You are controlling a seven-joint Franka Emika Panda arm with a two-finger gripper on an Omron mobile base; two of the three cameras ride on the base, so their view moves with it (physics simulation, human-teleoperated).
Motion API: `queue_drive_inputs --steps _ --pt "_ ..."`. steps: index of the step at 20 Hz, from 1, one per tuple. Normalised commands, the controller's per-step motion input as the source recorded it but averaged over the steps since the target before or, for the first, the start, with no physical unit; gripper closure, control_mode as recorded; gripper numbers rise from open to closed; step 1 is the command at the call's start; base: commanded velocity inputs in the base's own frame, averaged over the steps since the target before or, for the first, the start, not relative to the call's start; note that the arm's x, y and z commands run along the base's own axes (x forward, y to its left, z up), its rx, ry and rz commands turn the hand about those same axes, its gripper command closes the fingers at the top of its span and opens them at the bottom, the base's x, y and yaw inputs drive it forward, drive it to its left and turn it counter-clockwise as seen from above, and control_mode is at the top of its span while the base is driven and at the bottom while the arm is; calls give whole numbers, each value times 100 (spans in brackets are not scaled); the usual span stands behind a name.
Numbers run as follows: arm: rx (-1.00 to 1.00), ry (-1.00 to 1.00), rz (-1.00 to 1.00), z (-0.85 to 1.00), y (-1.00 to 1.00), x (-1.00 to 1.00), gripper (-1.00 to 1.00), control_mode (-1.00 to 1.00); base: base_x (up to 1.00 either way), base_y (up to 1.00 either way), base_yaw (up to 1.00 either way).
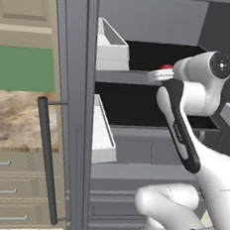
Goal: Grab the onion and lemon from the fridge, place them in the blender, close the lid, and turn on the blender to create a marinade.
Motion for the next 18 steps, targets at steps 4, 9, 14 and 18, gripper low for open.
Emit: queue_drive_inputs --steps 4,9,14,18 --pt "0 14 0 0 -29 -100 100 -100 0 0 0" --pt "-5 19 -3 -1 -2 -71 100 -100 0 0 0" --pt "-8 21 -7 -10 0 -37 100 -100 0 0 0" --pt "-6 17 -9 -13 0 -17 100 -100 0 0 0"
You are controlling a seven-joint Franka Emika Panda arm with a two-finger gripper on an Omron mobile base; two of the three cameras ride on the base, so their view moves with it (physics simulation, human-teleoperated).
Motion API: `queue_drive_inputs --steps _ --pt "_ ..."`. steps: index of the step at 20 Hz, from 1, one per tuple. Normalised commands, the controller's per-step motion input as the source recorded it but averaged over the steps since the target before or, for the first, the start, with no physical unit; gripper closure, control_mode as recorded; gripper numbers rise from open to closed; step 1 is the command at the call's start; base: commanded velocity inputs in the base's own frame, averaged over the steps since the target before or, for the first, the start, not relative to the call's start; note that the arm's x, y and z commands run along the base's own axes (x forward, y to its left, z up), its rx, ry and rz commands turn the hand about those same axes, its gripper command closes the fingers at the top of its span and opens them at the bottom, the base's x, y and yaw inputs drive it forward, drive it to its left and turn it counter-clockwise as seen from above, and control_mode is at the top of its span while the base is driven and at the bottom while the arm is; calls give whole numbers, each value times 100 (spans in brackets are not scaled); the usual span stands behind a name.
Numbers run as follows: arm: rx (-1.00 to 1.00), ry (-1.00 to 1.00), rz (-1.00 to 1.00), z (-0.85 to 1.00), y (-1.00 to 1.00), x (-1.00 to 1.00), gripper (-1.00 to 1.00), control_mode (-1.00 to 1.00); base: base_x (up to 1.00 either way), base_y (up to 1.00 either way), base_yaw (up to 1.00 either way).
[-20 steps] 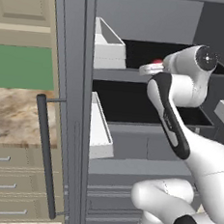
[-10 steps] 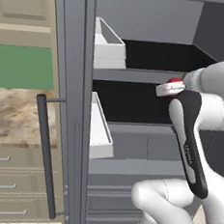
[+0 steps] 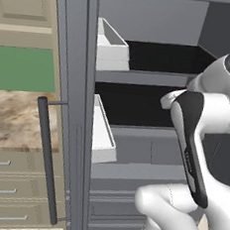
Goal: Grab the onion and lemon from the fridge, place them in the blender, close the lid, and turn on the blender to create a marinade.
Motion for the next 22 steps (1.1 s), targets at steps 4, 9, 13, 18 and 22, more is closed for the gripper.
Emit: queue_drive_inputs --steps 4,9,13,18,22 --pt "0 6 -6 -12 -2 -1 100 -100 0 0 0" --pt "0 0 0 -1 0 1 100 100 0 0 0" --pt "0 0 0 0 0 0 100 100 -36 0 0" --pt "0 0 0 0 0 0 100 100 -95 0 1" --pt "0 0 0 0 0 0 100 100 -94 1 11"
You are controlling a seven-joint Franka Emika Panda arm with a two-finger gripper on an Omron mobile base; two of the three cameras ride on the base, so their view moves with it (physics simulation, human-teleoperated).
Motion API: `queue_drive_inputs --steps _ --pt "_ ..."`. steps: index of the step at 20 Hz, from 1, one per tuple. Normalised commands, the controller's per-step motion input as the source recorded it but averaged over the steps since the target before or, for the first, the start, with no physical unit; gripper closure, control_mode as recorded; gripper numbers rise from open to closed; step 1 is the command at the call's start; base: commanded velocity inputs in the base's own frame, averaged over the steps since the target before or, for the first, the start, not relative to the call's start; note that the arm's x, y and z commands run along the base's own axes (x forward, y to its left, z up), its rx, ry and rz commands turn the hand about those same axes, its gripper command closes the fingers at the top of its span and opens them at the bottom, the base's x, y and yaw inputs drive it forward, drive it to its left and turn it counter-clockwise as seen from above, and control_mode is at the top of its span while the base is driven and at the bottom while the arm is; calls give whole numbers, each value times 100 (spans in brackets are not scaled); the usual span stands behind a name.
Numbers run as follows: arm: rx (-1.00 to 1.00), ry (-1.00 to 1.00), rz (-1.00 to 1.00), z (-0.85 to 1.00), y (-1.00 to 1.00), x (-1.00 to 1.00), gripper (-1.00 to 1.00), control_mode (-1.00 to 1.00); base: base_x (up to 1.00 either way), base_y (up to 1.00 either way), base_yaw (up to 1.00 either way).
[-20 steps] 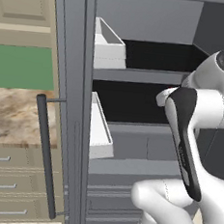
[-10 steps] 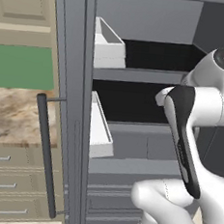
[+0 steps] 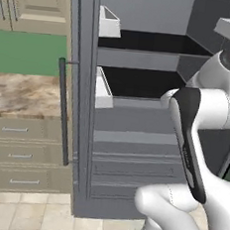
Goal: Grab the onion and lemon from the fridge, place them in the blender, close the lid, and turn on the blender to create a marinade.
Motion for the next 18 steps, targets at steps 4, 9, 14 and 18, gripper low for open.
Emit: queue_drive_inputs --steps 4,9,14,18 --pt "0 0 0 0 0 0 100 100 -63 23 27" --pt "0 0 0 0 0 0 100 100 -11 42 44" --pt "0 0 0 0 0 0 100 100 15 38 63" --pt "0 0 0 0 0 0 100 100 34 33 74"
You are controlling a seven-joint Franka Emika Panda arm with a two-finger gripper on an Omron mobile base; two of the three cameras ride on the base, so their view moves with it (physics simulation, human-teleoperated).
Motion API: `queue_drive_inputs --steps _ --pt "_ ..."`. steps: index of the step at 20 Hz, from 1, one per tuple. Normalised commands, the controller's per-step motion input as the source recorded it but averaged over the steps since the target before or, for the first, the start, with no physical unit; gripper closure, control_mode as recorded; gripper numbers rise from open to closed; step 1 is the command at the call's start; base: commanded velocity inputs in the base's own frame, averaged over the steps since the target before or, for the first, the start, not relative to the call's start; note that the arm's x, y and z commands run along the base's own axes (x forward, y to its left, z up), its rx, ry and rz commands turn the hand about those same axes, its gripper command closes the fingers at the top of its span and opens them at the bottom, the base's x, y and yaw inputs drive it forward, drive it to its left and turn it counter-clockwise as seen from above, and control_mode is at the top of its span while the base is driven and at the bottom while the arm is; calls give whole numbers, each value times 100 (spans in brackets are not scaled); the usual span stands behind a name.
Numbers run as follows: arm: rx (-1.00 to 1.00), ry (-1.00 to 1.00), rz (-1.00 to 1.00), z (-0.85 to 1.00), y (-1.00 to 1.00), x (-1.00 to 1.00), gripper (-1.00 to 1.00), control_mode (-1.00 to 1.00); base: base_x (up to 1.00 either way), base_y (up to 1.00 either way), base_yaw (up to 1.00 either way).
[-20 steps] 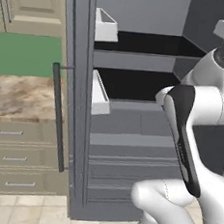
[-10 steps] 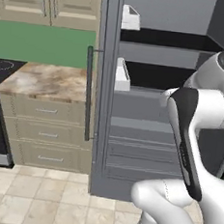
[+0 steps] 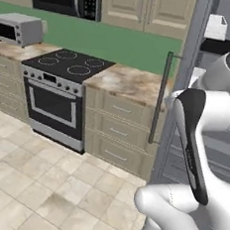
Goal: Grab the onion and lemon from the fridge, place them in the blender, close the lid, and turn on the blender to create a marinade.
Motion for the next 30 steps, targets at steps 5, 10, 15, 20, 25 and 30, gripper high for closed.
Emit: queue_drive_inputs --steps 5,10,15,20,25,30 --pt "0 0 0 0 0 0 100 100 28 28 82" --pt "0 0 0 0 0 0 100 100 13 12 91" --pt "0 0 0 0 0 0 100 100 19 0 95" --pt "0 0 0 0 0 0 100 100 27 0 94" --pt "0 0 0 0 0 0 100 100 29 0 94" --pt "0 0 0 0 0 0 100 100 42 0 89"
